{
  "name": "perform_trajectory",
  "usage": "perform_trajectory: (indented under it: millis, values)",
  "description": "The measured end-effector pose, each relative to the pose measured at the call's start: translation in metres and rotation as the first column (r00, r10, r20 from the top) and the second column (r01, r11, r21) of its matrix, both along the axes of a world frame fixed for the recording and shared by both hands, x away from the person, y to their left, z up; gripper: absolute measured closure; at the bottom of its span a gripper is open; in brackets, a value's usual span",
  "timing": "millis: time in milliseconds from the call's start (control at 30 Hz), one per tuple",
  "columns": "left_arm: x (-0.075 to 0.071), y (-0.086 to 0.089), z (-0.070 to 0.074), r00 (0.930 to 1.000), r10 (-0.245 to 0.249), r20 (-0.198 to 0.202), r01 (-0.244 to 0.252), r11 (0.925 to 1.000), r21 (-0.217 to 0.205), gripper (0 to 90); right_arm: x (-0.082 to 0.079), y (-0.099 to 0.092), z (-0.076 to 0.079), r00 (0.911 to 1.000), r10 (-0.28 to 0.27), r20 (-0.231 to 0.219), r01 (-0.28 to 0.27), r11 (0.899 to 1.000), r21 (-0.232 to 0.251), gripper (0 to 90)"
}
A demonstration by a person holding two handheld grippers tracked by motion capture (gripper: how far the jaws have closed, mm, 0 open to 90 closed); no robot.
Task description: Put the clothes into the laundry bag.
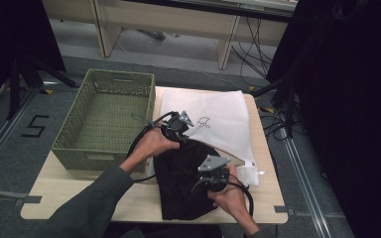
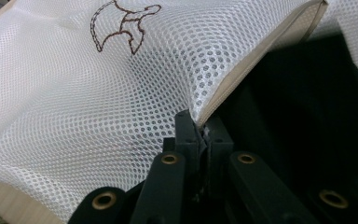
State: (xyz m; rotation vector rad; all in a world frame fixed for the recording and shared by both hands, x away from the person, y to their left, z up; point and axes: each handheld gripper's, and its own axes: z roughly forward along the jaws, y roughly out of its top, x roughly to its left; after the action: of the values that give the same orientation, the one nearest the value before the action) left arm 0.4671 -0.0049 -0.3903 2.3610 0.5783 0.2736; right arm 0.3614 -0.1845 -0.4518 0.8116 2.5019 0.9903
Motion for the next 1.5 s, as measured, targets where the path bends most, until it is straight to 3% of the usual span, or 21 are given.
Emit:
perform_trajectory:
  millis: [33,100,167,200,300,367,433,500,567,633,700,733,833,900,933,967,1100,1133,1267,1400,1500]
  values:
    - [0.000,0.000,0.000,1.0000,0.002,0.000,-0.002,1.0000,-0.006,86.9,0.009,-0.007,0.007,0.9998,-0.016,-0.014,0.015,1.000,-0.015,85.8]
    - [-0.001,0.001,0.002,1.0000,-0.002,-0.005,0.002,1.0000,-0.007,86.9,0.023,-0.012,0.011,0.9977,-0.066,0.017,0.066,0.998,0.003,86.2]
    - [-0.002,0.001,0.002,1.0000,0.001,-0.008,-0.001,0.9998,-0.018,87.0,0.038,-0.016,0.015,0.9950,-0.091,0.041,0.092,0.995,-0.033,86.3]
    - [-0.003,0.000,0.002,0.9999,0.006,-0.010,-0.006,0.9996,-0.028,87.0,0.044,-0.016,0.014,0.9911,-0.120,0.057,0.123,0.991,-0.049,86.3]
    - [-0.003,0.002,0.005,0.9998,-0.018,-0.002,0.018,0.9997,0.014,87.0,0.063,-0.016,0.006,0.9854,-0.158,0.062,0.165,0.980,-0.111,86.3]
    - [-0.003,0.003,0.005,1.0000,0.001,-0.005,-0.002,0.9999,-0.010,87.0,0.075,-0.019,0.001,0.9835,-0.164,0.076,0.174,0.974,-0.147,86.2]
    - [-0.001,0.005,0.007,1.0000,-0.009,-0.003,0.009,0.9999,0.010,86.9,0.079,-0.021,-0.003,0.9738,-0.216,0.069,0.225,0.964,-0.145,86.0]
    - [-0.001,0.005,0.006,0.9999,0.010,-0.004,-0.010,0.9998,-0.014,86.9,0.081,-0.025,-0.005,0.9701,-0.232,0.070,0.240,0.960,-0.145,84.5]
    - [0.000,0.005,0.005,0.9999,0.013,-0.009,-0.013,0.9999,-0.011,86.8,0.079,-0.029,-0.002,0.9655,-0.257,0.045,0.260,0.960,-0.104,76.3]
    - [0.002,0.005,0.004,0.9998,0.015,-0.010,-0.015,0.9999,-0.003,86.7,0.072,-0.032,0.006,0.9663,-0.251,0.058,0.254,0.966,-0.056,66.7]
    - [0.004,0.005,0.003,0.9998,0.013,-0.016,-0.013,0.9999,0.009,86.6,0.059,-0.036,0.016,0.9670,-0.255,0.008,0.255,0.967,-0.011,54.6]
    - [0.004,0.005,0.002,0.9998,0.013,-0.018,-0.013,0.9999,0.001,86.6,0.053,-0.040,0.019,0.9722,-0.233,0.023,0.233,0.972,0.015,52.0]
    - [0.004,0.005,0.002,0.9998,0.010,-0.019,-0.010,1.0000,0.002,86.4,0.030,-0.049,0.036,0.9786,-0.197,0.060,0.189,0.975,0.114,46.1]
    - [0.004,0.004,0.002,0.9998,0.011,-0.019,-0.011,0.9999,0.000,86.3,0.016,-0.050,0.043,0.9834,-0.179,0.031,0.171,0.971,0.165,42.8]
    - [0.004,0.005,0.003,0.9997,0.012,-0.019,-0.012,0.9999,0.000,86.3,0.011,-0.051,0.044,0.9887,-0.145,0.040,0.135,0.974,0.183,41.1]
    - [0.004,0.005,0.003,0.9996,0.017,-0.020,-0.017,0.9999,0.001,86.2,0.004,-0.048,0.044,0.9909,-0.135,0.001,0.132,0.971,0.199,38.3]
    - [0.004,0.004,0.003,0.9998,0.011,-0.018,-0.011,0.9999,0.001,86.3,-0.001,-0.034,0.029,0.9986,-0.040,-0.035,0.044,0.991,0.128,36.1]
    - [0.004,0.004,0.002,0.9998,0.011,-0.018,-0.011,0.9999,0.001,86.2,-0.001,-0.029,0.022,0.9974,-0.033,-0.064,0.040,0.993,0.113,34.5]
    - [0.003,0.003,0.001,0.9995,0.002,-0.031,-0.002,1.0000,0.004,86.4,0.010,-0.011,-0.007,0.9969,-0.019,-0.077,0.023,0.998,0.055,33.2]
    - [0.002,0.002,0.000,0.9994,-0.002,-0.036,0.003,1.0000,0.008,86.6,0.026,0.003,-0.032,0.9975,-0.038,-0.060,0.032,0.995,-0.092,45.5]
    - [0.001,0.002,0.000,0.9994,-0.006,-0.033,0.006,0.9999,0.011,86.9,0.036,0.010,-0.033,0.9986,-0.040,-0.035,0.035,0.991,-0.127,68.7]
